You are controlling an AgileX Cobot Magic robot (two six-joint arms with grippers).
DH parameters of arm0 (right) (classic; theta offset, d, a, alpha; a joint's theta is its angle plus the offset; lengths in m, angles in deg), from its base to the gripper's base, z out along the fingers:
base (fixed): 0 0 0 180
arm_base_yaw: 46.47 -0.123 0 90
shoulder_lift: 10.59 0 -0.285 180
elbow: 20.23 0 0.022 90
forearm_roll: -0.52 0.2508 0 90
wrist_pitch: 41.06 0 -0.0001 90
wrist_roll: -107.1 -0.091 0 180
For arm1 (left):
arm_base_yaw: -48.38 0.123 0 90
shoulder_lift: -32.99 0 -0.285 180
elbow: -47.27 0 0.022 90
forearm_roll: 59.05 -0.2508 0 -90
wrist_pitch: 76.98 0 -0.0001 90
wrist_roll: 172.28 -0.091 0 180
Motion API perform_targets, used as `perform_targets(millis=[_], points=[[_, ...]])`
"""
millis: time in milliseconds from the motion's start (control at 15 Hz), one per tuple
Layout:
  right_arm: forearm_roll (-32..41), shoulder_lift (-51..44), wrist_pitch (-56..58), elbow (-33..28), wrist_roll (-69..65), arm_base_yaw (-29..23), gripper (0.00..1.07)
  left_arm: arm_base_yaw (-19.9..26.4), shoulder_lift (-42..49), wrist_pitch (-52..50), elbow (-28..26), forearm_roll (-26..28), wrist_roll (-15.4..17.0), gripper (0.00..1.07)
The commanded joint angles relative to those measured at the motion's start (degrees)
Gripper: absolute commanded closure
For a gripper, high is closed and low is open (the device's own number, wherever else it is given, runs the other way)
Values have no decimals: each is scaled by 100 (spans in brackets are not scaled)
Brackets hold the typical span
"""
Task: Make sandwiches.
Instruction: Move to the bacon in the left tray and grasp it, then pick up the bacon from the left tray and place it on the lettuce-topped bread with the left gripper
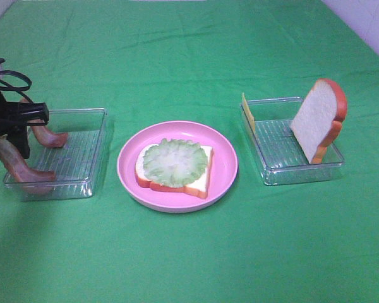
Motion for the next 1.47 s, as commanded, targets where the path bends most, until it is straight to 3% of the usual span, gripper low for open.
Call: perform_targets(millis=[67, 200, 467, 733, 933, 1067, 1267, 1333, 1467], points=[[-29, -52, -74, -17, 34, 17, 39, 17, -34, -52, -23, 11, -23, 66], [-29, -52, -74, -17, 34, 17, 39, 17, -34, -126, -23, -63, -23, 84], [-29, -52, -74, -17, 34, 17, 39, 17, -34, -201, -23, -63, -23, 107], [-29, -52, -74, -17, 34, 17, 39, 17, 86, -212, -29, 143, -46, 107], [-29, -52, -74, -17, 34, 17, 39, 11, 355, -195, -206, 539, -355, 107], [-29, -52, -74, -17, 34, 17, 39, 11, 665, -309, -327, 1238, -808, 107], [-29, -52, -74, -17, 34, 17, 39, 11, 985, -659, -361, 2687, -1822, 107], [-29, -52, -74, -17, 34, 17, 39, 11, 991, -739, -350, 3610, -2366, 107], [-29, -52, -74, -17, 34, 17, 39, 0, 951, -791, -338, 4813, -3260, 107]])
